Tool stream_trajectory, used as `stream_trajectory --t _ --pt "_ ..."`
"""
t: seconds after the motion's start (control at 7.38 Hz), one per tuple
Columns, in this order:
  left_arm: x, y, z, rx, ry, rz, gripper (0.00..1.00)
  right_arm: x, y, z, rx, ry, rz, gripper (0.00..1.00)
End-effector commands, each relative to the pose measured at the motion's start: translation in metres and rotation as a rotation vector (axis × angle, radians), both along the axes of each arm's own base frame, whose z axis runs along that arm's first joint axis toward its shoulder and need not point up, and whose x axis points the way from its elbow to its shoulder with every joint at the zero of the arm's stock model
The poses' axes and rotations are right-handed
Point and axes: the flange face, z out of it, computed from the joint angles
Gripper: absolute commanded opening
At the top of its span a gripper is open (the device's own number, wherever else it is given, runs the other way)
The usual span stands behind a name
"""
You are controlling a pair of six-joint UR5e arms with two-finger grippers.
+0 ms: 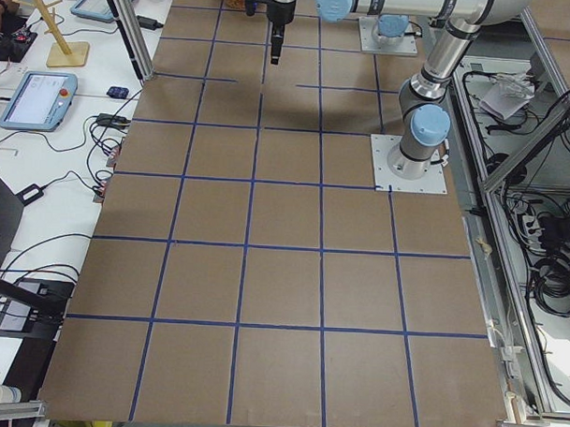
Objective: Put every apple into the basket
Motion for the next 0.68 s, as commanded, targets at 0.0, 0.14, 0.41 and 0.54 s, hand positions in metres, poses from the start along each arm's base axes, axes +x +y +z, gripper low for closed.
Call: stream_trajectory --t 0.0,0.14,0.41,0.54 --pt "-0.001 0.0 -0.001 0.0 -0.001 -0.001 1.0 0.158 0.074 0.049 0.017 -0.06 -0.022 1.0" --pt "-0.001 0.0 -0.001 -0.001 -0.001 -0.001 1.0 0.154 0.081 0.041 0.042 -0.063 0.004 1.0" --pt "0.0 -0.003 -0.001 0.011 -0.005 0.011 1.0 0.121 0.114 0.016 0.06 -0.059 -0.009 0.96" --pt "0.0 -0.014 0.0 0.015 -0.008 0.027 1.0 0.079 0.123 0.01 0.026 -0.085 -0.01 0.98"
